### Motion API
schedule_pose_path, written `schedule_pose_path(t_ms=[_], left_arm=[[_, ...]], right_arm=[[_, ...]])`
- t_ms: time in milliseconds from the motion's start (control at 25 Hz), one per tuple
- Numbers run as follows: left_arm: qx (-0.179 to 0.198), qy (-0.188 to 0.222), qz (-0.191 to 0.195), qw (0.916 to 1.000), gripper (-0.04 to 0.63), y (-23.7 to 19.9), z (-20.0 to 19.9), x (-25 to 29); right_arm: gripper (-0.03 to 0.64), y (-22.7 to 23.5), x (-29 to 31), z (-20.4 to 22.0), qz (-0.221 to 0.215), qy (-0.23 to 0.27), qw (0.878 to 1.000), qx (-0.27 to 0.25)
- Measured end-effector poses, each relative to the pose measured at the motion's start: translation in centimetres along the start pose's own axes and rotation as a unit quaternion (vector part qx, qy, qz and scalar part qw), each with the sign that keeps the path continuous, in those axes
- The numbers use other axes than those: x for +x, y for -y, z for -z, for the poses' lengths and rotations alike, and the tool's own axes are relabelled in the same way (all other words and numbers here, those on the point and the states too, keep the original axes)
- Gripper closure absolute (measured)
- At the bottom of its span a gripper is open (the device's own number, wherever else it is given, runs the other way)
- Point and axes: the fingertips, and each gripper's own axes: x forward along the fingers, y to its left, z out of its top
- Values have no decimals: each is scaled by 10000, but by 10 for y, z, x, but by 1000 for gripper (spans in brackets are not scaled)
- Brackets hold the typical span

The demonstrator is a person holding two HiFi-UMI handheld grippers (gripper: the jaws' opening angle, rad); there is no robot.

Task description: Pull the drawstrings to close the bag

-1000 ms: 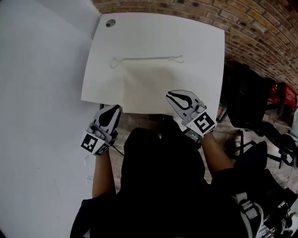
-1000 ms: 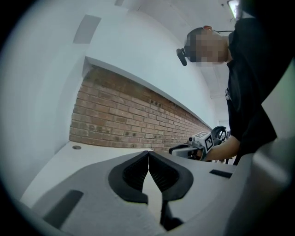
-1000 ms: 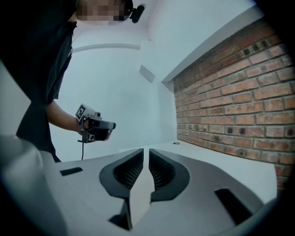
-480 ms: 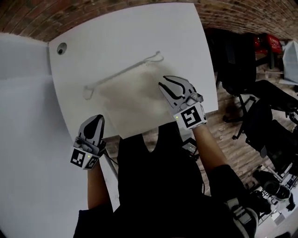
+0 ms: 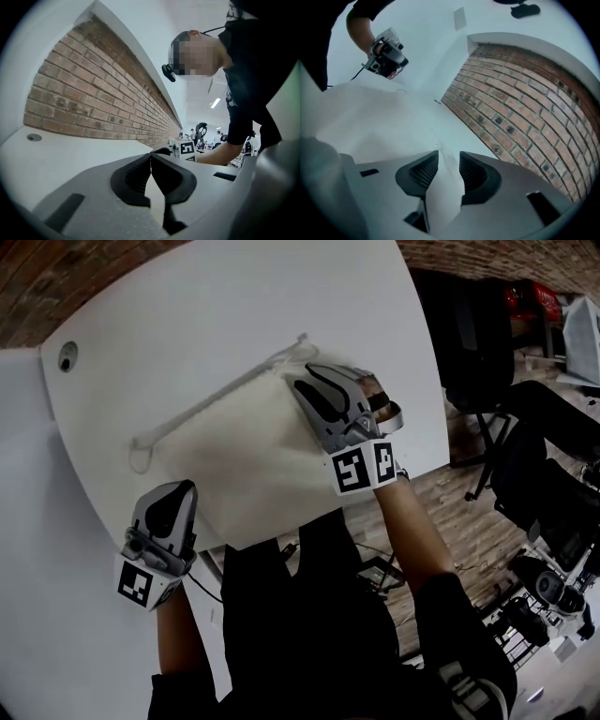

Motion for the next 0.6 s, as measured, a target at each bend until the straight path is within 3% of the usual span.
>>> schedule_pose_path(t_ms=[240,600], left_arm=[[-108,-27,24,9999,578,3,19,6],[-159,0,4,9999,578,-1,26,0]], right_arm=[[489,-2,18,9,-116,-441,9973,-568],[498,3,36,10,-127,-662,9950,-734]])
